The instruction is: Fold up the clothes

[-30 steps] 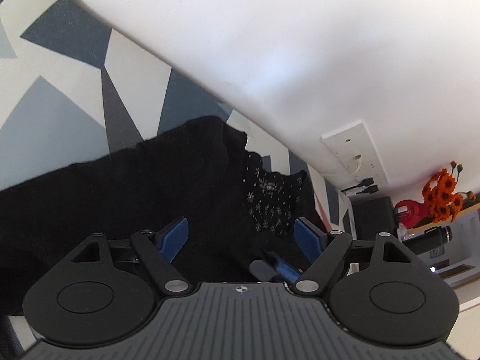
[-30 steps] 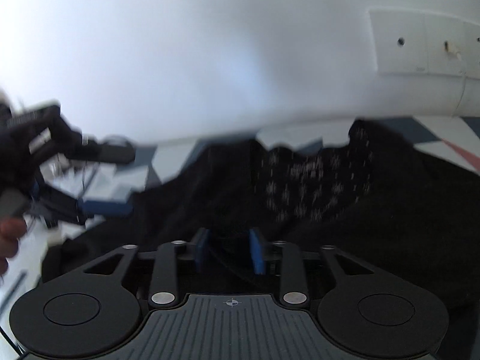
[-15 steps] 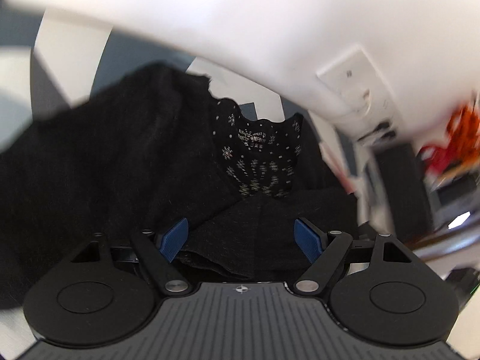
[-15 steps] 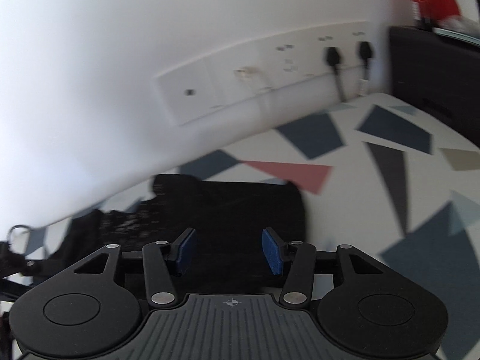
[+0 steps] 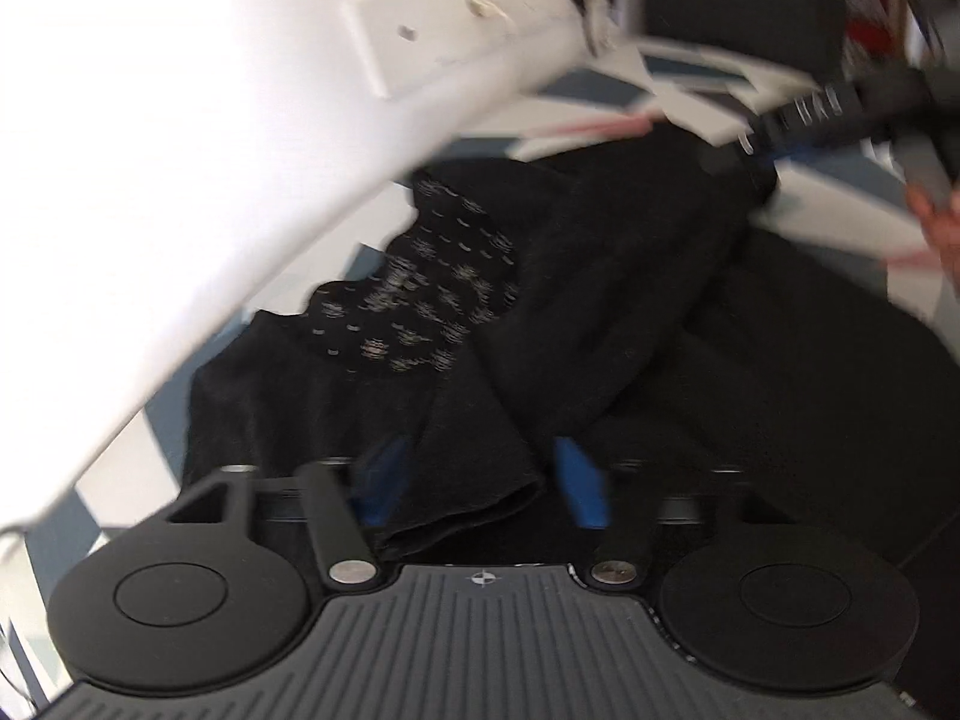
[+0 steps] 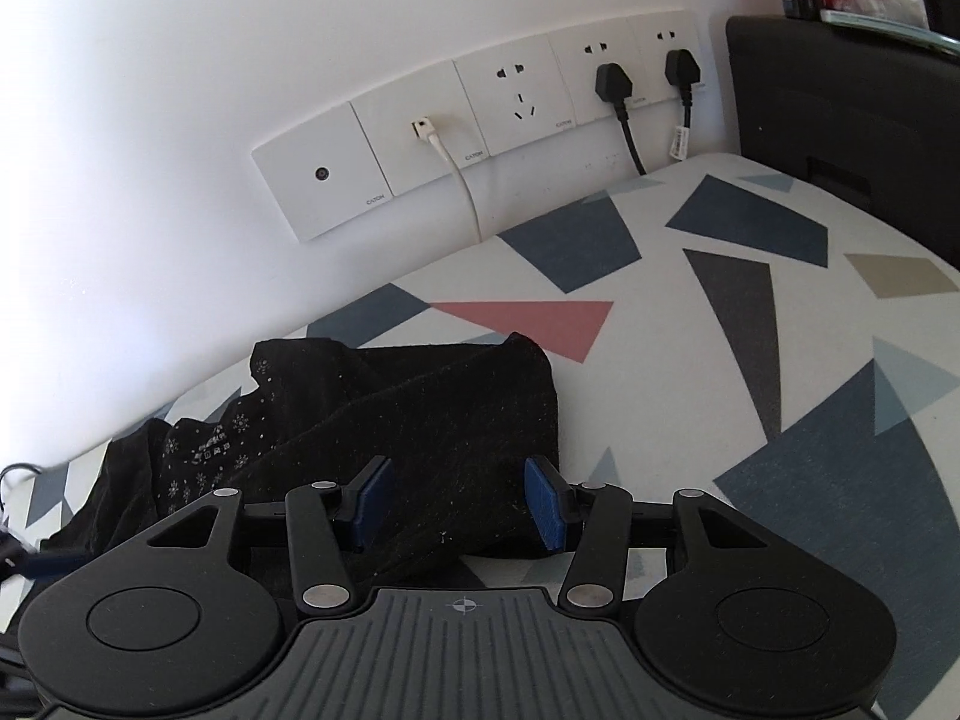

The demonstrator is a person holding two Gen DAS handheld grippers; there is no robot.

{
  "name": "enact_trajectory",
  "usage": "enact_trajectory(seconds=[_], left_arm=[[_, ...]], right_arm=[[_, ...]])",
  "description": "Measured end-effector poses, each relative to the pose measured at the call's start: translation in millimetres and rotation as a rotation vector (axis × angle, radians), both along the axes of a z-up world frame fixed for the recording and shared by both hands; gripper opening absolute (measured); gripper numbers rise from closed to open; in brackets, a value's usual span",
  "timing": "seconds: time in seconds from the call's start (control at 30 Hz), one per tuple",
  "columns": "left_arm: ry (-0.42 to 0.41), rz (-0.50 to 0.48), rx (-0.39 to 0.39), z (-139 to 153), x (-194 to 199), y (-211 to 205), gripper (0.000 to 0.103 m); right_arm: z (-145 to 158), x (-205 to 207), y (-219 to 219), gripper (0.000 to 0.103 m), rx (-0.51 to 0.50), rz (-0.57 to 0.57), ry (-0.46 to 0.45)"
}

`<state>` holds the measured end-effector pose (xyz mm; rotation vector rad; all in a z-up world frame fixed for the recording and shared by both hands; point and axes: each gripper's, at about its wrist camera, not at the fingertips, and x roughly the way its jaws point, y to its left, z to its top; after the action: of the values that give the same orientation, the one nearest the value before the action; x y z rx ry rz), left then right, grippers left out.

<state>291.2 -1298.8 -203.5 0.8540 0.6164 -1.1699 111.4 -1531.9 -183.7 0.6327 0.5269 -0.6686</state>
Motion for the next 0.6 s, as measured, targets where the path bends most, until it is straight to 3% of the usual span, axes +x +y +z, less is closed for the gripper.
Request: enact_trajectory(seconds=[0.1,0.17,0.27,0.37,0.47,0.6], left_arm=[[0.04,0.009,-0.024,5,2,2,0.007],[0.16,0.084,-0.09,19,20,9,0.006],[0.311,0.274,-0.232,43,58,29,0.005],[0.377,0.471,-0.358,60,94,55,0.004],[0.358,0.605,-0.383,59,114,72,0.004],[0.358,0.644,-0.311,41,116,73,0.004]], right_arm=[[1,0,-2,0.045,0.003,-0.006,-0.002],[2,0,-5,0.045,0.0,-0.009,-0.003],[3,-1,-10,0.045,-0.004,-0.025,-0.006],[2,-1,-17,0.045,0.004,-0.049,-0.008],[-1,5,-25,0.049,0.016,-0.081,0.003],[-10,18,-35,0.052,0.057,-0.109,0.014]])
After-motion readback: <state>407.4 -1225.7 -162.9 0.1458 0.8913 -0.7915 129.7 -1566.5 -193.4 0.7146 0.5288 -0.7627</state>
